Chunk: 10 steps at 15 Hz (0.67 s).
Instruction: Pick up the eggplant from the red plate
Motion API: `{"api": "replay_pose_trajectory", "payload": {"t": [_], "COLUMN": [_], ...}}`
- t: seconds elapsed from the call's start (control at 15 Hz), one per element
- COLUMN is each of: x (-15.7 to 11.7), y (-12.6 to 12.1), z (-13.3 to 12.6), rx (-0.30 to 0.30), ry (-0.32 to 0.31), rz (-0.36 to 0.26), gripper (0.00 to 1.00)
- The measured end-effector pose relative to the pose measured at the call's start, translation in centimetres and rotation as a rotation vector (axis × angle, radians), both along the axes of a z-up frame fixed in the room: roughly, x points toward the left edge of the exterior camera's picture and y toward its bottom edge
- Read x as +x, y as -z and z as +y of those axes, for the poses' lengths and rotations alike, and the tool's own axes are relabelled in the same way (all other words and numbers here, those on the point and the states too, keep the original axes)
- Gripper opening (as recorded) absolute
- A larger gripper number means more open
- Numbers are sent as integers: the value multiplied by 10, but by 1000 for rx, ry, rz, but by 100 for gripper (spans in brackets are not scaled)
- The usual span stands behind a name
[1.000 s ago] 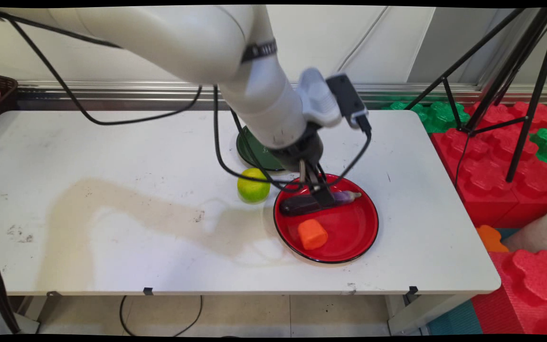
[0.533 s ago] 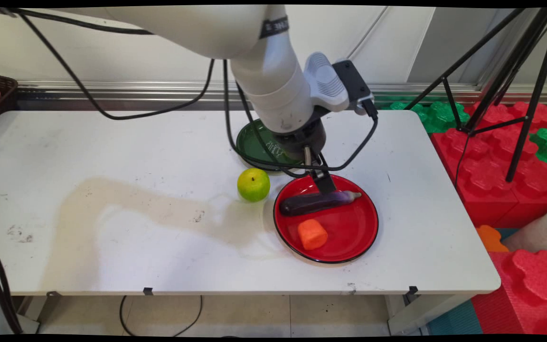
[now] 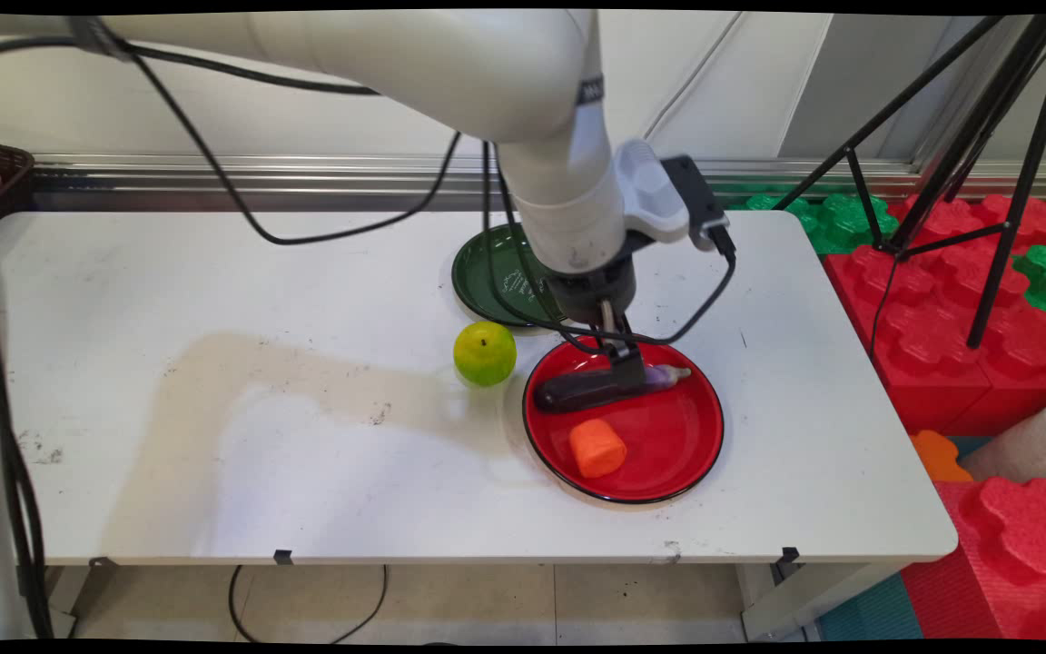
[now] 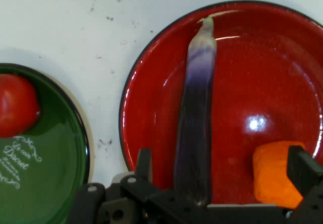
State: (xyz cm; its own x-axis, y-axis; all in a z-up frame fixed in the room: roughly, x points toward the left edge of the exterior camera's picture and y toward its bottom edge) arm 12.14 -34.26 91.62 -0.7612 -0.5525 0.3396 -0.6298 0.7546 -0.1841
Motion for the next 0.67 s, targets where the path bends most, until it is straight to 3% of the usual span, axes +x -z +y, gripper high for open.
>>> {"api": "replay_pose_trajectory", "payload": {"t": [0.67], "x": [-16], "y": [50], "z": [-37], "rx": [70], "ry": [2], "rz": [-47], "gripper": [100]}}
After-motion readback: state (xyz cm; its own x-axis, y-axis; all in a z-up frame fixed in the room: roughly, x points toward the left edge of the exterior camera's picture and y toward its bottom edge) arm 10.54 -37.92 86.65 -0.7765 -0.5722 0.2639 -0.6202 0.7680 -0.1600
